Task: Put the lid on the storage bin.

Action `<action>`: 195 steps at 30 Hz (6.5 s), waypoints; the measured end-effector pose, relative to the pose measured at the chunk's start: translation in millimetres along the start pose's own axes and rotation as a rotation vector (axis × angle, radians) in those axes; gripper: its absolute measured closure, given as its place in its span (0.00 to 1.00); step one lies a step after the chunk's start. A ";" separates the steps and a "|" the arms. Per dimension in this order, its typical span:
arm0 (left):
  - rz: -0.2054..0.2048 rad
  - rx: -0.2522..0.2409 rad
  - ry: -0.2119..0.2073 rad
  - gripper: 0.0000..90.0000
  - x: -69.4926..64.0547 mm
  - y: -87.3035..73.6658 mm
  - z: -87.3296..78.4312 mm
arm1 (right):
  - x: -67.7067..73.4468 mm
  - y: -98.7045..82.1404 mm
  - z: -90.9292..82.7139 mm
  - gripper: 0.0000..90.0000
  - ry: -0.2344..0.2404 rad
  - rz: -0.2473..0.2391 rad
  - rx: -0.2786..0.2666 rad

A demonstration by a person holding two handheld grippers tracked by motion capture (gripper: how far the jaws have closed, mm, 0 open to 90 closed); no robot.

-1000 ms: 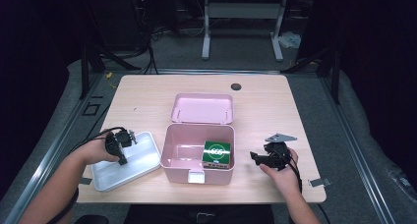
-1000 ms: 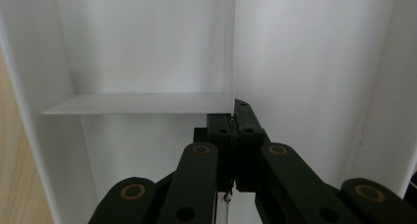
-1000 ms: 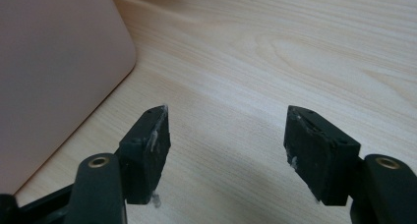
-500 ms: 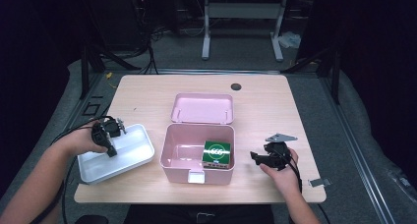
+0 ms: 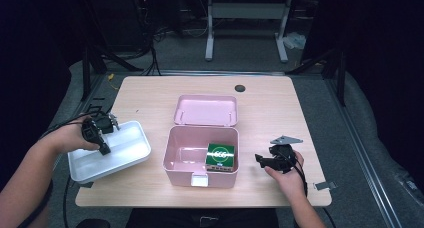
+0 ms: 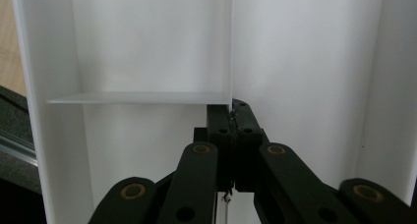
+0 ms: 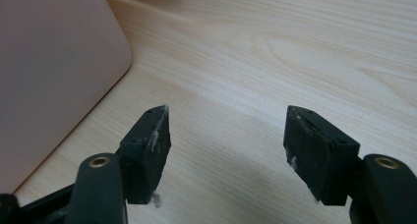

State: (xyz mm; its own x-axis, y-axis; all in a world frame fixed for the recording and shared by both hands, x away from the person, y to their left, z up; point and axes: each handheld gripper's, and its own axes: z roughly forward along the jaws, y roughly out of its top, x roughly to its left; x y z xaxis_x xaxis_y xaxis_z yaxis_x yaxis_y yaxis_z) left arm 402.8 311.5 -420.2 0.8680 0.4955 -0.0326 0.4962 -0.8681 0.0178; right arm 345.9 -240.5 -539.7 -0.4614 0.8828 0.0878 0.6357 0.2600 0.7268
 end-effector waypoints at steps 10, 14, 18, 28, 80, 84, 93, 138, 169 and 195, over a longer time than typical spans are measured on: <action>0.028 -0.036 0.060 0.99 -9.9 5.2 -36.8 | -1.5 -0.3 -1.3 0.38 -0.004 0.008 0.001; 0.047 -0.052 0.068 0.99 -13.4 8.7 -44.7 | -1.9 -0.6 -0.4 0.38 -0.002 0.012 0.004; 0.057 -0.084 0.080 0.99 -16.2 10.7 -53.5 | -2.2 -1.0 0.2 0.38 -0.007 0.016 0.000; 0.132 -0.096 0.101 0.99 -31.8 26.8 -63.7 | -4.7 -2.1 0.9 0.38 0.001 0.036 0.001; 0.547 -0.141 -0.030 0.99 -133.3 222.3 -17.4 | -8.0 -2.2 1.2 0.38 0.021 0.041 -0.005; 0.547 -0.141 -0.032 0.99 -133.5 225.1 -13.5 | -8.9 -2.6 1.2 0.38 0.024 0.043 -0.001; 0.545 -0.121 -0.034 0.99 -131.5 229.0 0.7 | -8.7 -2.8 1.6 0.38 0.030 0.044 0.002; 0.356 -0.378 0.018 1.00 -114.4 149.2 -3.0 | -7.5 -2.7 4.0 0.38 0.022 0.044 0.006; 0.111 -0.484 0.052 1.00 -128.7 129.7 21.2 | -10.7 28.2 -4.1 0.37 0.045 0.062 -0.046; 0.086 -0.499 0.067 1.00 -130.5 127.8 22.2 | -10.1 138.3 18.9 0.43 0.024 -0.004 -0.078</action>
State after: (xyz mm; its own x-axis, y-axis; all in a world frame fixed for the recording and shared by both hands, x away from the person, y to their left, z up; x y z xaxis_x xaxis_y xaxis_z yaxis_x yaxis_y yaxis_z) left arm 352.6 135.1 -435.9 0.8974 0.4379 0.0539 0.3575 -0.7932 0.4930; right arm 450.2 -206.1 -453.0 -0.4792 0.8719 0.1006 0.5842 0.2313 0.7779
